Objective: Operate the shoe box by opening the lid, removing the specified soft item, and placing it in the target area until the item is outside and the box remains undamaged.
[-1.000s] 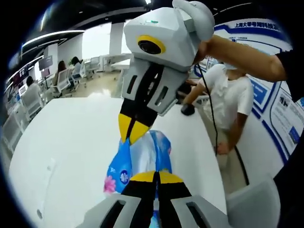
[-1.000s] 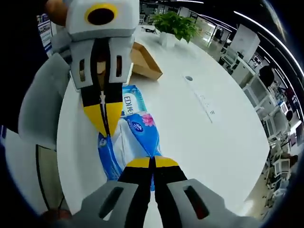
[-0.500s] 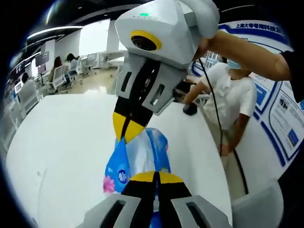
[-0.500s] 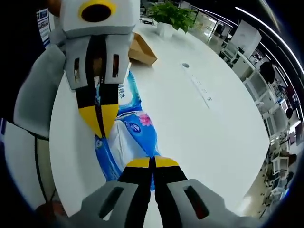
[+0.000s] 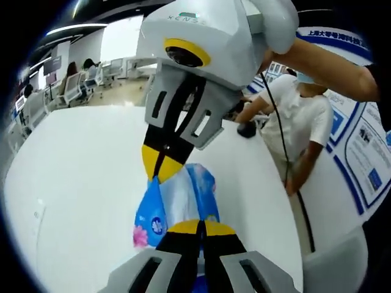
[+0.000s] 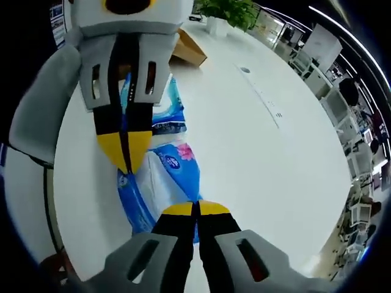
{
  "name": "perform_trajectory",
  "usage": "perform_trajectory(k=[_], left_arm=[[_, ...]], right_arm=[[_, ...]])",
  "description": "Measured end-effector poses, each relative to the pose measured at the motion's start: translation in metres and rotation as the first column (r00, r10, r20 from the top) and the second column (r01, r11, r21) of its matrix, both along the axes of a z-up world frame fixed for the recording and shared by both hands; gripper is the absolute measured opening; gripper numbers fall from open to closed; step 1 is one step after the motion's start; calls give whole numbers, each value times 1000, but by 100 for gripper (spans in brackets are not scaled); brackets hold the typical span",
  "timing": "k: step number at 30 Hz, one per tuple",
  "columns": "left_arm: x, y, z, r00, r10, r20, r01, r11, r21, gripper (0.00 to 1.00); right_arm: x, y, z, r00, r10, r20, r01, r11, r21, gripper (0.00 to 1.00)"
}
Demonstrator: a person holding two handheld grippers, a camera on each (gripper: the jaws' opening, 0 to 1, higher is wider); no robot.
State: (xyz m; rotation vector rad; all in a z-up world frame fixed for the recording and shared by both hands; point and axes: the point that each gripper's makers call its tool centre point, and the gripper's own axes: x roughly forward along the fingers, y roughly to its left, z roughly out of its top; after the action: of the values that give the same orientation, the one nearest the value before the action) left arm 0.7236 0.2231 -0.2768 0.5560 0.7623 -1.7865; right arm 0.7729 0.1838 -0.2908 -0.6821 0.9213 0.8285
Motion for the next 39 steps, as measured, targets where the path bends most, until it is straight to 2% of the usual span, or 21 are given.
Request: perform_trajectory(k=[9, 18, 30, 39], left_arm=[[-3, 4, -11, 1000, 21, -22, -21, 1000, 15, 0], [-1, 4, -13, 999, 35, -19, -35, 999, 10, 0], [1, 13, -7, 999, 17, 37, -17, 1000, -1, 8], [6, 23, 9, 997, 50, 57, -48, 998, -36, 15]], right_arm=[[3, 0, -13, 1000, 7, -2, -7, 1000, -15, 0], [5, 0, -14, 1000, 5, 8, -5, 1000, -23, 2], [2, -1, -11, 1000, -13, 16, 14, 999, -44, 12], [-5, -2, 7, 997, -67, 42, 68, 997, -28, 19]])
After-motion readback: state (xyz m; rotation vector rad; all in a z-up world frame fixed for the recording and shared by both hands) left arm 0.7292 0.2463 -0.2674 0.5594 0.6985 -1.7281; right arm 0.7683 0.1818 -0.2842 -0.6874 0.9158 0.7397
